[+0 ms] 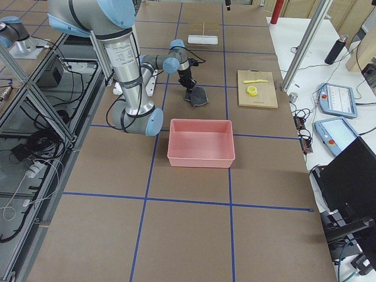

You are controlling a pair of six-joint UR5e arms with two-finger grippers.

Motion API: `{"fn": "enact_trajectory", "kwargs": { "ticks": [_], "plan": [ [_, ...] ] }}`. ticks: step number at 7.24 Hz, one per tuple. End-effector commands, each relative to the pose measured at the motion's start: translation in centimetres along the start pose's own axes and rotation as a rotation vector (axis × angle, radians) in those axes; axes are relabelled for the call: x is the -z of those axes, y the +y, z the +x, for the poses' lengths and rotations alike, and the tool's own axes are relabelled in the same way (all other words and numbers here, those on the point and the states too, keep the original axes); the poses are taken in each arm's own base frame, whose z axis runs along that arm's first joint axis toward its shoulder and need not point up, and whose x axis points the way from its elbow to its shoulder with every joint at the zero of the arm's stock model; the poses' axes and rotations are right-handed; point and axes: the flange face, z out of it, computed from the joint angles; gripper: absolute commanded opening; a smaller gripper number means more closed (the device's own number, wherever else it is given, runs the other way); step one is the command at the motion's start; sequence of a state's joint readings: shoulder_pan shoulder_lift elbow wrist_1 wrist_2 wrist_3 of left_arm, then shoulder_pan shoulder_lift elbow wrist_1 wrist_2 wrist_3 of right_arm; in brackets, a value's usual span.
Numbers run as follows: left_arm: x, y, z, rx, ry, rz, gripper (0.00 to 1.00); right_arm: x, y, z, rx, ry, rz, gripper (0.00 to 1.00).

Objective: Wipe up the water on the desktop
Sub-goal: 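Lower the cloth onto the table center with the right gripper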

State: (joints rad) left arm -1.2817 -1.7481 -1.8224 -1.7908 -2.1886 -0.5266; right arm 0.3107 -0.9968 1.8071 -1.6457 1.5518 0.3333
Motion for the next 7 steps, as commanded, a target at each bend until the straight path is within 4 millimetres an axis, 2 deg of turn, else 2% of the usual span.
{"fn": "enact_trajectory", "kwargs": {
  "ticks": [1, 2, 3, 4, 7],
  "plan": [
    [0.1, 3.2, -8.0, -0.051, -0.066, -0.032, 0.99, 3.5, -0.5, -2.4, -0.062, -0.12, 0.036, 0.0],
    [-0.2, 5.9, -11.4, -0.094, -0.095, -0.063, 0.99, 5.6, -0.3, -2.9, -0.06, -0.193, 0.049, 0.0],
    [-0.4, 6.3, -13.3, -0.109, -0.109, -0.077, 0.99, 8.2, -0.2, -2.7, -0.081, -0.229, 0.087, 0.0],
    [-0.3, 6.2, -13.4, -0.108, -0.105, -0.075, 0.99, 8.3, -0.3, -2.6, -0.131, -0.229, 0.085, 0.0],
    [-0.3, 6.0, -13.3, -0.095, -0.102, -0.076, 0.98, 2.8, -1.4, 4.1, -0.257, -0.114, -0.004, 0.0]
  ]
}}
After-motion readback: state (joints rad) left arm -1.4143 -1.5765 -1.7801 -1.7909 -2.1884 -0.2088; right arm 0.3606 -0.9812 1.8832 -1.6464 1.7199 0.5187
